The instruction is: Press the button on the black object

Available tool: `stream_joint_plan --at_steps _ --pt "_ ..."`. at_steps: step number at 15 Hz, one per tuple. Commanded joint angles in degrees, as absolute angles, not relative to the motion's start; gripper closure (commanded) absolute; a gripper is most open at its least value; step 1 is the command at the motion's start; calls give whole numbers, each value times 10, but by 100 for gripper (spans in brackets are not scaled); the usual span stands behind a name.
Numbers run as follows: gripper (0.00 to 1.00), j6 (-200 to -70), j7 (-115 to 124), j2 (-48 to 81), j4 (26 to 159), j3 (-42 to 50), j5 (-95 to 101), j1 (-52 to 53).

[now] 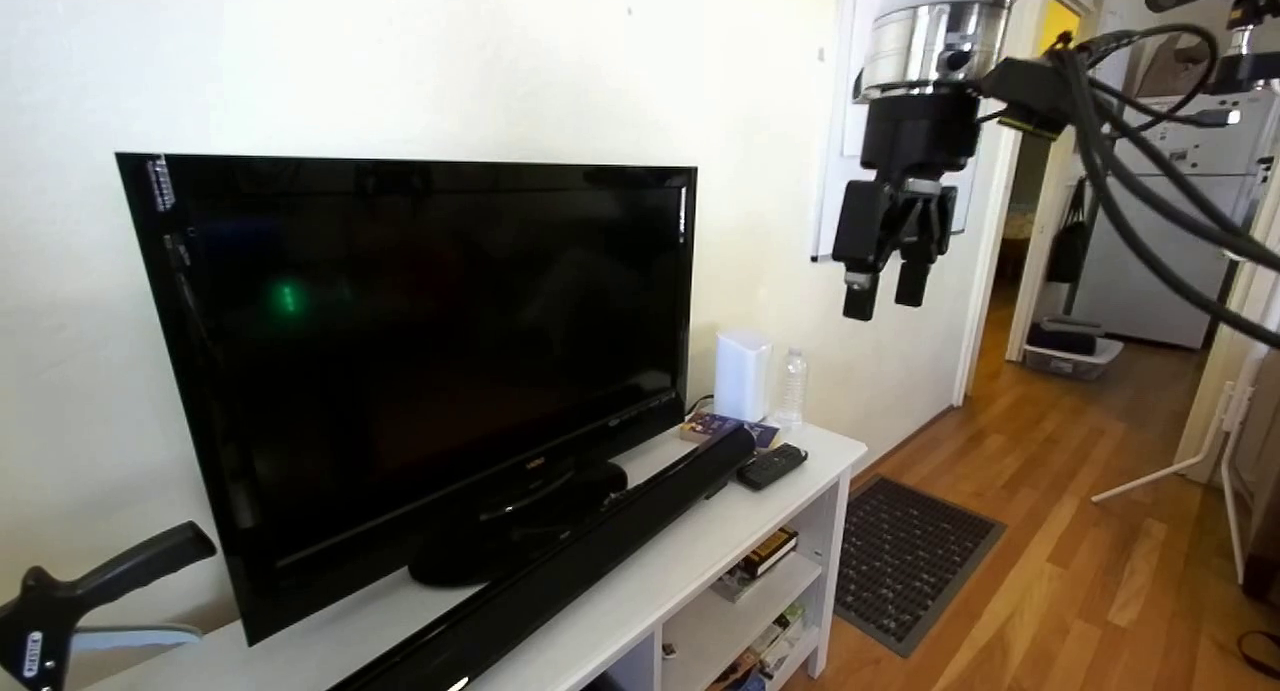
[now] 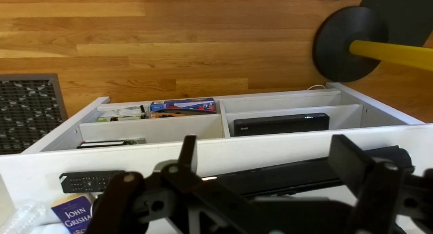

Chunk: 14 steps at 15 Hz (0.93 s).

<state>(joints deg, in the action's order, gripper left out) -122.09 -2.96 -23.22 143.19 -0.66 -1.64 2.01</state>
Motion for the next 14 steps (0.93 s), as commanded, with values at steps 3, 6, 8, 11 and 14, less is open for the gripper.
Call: stream_joint_plan --at_steps 3,6,8,11,14 --pt "0 -1303 -79 -60 1338 -10 -22 36" --pt "0 -1327 -101 19 1286 -17 -21 38" --pt "0 -1335 -124 67 1251 -24 -27 38" --pt "0 -1336 -137 134 1198 -37 -9 38" --pt "0 -1284 -143 196 1135 -43 -4 36"
